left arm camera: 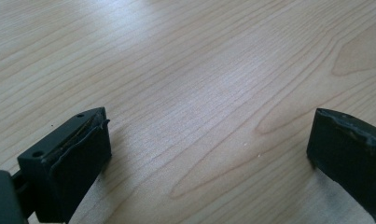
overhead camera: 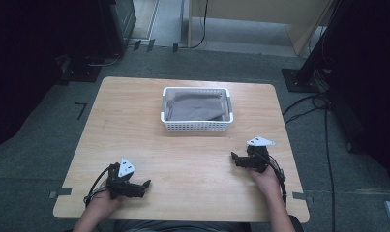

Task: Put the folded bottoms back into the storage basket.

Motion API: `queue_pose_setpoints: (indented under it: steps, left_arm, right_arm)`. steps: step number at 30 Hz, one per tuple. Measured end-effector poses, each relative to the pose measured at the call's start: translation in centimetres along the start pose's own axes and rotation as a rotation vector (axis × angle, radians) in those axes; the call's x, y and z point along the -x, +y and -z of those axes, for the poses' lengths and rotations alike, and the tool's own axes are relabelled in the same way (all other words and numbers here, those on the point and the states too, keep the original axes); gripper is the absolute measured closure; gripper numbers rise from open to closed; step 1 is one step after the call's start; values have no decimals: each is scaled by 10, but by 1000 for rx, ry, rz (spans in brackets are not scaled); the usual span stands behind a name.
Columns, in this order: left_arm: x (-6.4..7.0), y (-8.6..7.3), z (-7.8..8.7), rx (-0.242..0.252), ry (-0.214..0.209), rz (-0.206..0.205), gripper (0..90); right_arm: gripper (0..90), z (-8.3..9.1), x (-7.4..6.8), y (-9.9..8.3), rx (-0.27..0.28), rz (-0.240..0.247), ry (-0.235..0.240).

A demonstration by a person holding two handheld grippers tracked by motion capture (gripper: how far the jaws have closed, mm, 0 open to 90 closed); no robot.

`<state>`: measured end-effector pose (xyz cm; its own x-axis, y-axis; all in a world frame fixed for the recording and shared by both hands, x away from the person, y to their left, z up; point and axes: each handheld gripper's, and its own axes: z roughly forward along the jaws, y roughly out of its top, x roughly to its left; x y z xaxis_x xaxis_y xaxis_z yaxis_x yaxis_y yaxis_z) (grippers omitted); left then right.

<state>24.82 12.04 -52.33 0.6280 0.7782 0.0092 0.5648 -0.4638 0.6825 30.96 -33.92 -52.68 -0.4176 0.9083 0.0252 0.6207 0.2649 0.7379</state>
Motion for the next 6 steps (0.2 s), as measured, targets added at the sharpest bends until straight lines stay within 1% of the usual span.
queue_pose_setpoints:
  steps: [3,6]
  left_arm:
    - [0,0,0,-4,0,-5,0]
    - [0,0,0,0,0,0,0]
  right_arm:
    - [115,0,-1,0,-3,-11,-12]
    - [75,-1,0,0,-11,-23,-30]
